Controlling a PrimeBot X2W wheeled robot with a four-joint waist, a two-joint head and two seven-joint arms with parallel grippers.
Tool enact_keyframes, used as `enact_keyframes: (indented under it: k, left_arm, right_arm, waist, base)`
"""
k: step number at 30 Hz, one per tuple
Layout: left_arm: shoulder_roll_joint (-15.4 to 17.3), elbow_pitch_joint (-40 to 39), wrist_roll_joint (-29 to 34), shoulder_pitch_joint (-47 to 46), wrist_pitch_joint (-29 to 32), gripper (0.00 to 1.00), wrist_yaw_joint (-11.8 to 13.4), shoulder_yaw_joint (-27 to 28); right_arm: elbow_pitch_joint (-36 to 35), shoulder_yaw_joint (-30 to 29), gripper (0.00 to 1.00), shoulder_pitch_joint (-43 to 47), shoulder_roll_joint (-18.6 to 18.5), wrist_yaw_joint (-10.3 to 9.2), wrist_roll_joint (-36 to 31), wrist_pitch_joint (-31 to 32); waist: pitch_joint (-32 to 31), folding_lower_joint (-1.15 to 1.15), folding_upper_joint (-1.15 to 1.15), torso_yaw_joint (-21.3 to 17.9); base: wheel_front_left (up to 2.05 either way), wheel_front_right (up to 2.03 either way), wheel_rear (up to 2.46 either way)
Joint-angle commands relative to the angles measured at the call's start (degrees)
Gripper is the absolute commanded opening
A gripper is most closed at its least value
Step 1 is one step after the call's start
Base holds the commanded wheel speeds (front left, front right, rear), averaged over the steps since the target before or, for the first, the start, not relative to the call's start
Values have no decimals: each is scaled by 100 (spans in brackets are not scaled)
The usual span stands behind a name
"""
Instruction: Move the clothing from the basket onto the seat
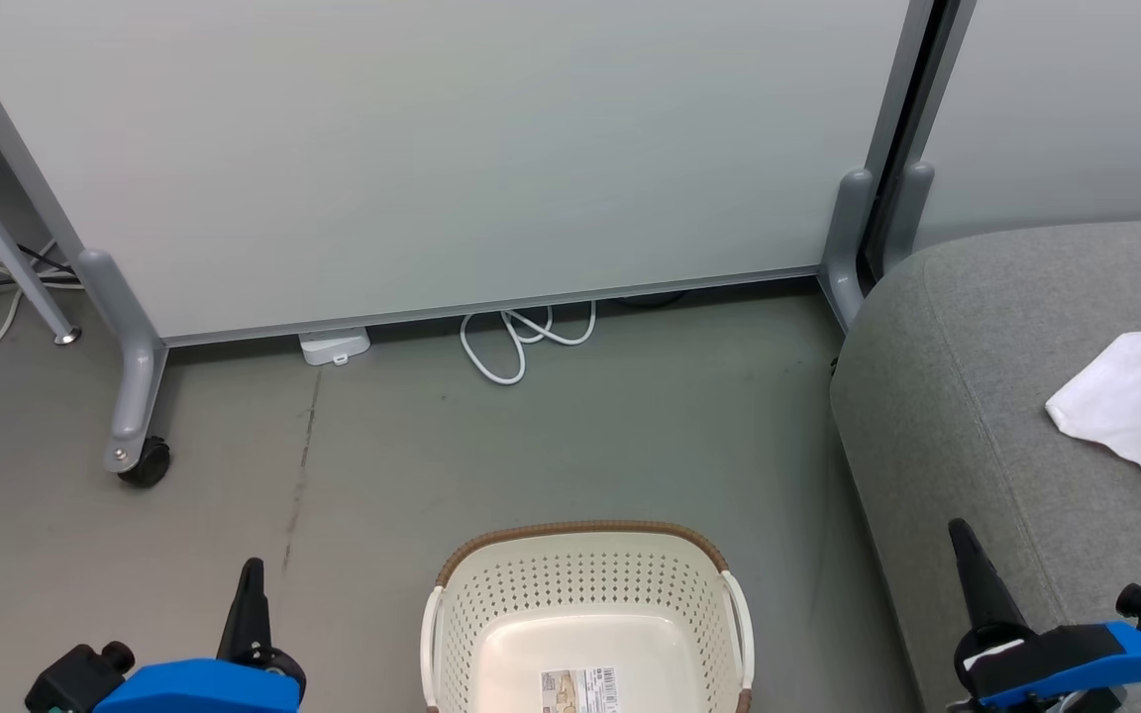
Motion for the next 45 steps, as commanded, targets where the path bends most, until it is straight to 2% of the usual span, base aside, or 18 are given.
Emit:
enact_keyframes:
  k: [1, 24, 45]
  left_arm:
    - [16, -97, -150, -172, 49, 0, -4, 65]
    - [-23, -325, -1383, -330, 415, 0, -6, 286]
    - [-54, -487, -2269, -443, 687, 0, -7, 447]
  right_arm:
    - [-54, -26, 0, -182, -33, 2, 191, 24]
    - [-37, -100, 0, -315, -43, 3, 1607, 189]
    - [-22, -152, 0, -415, -50, 3, 2623, 307]
  waist:
    - [1, 0, 0, -2]
    - [22, 0, 0, -41]
    - [40, 0, 0, -75]
  base:
    - [0, 0, 0]
    - [0, 0, 0]
    - [0, 0, 0]
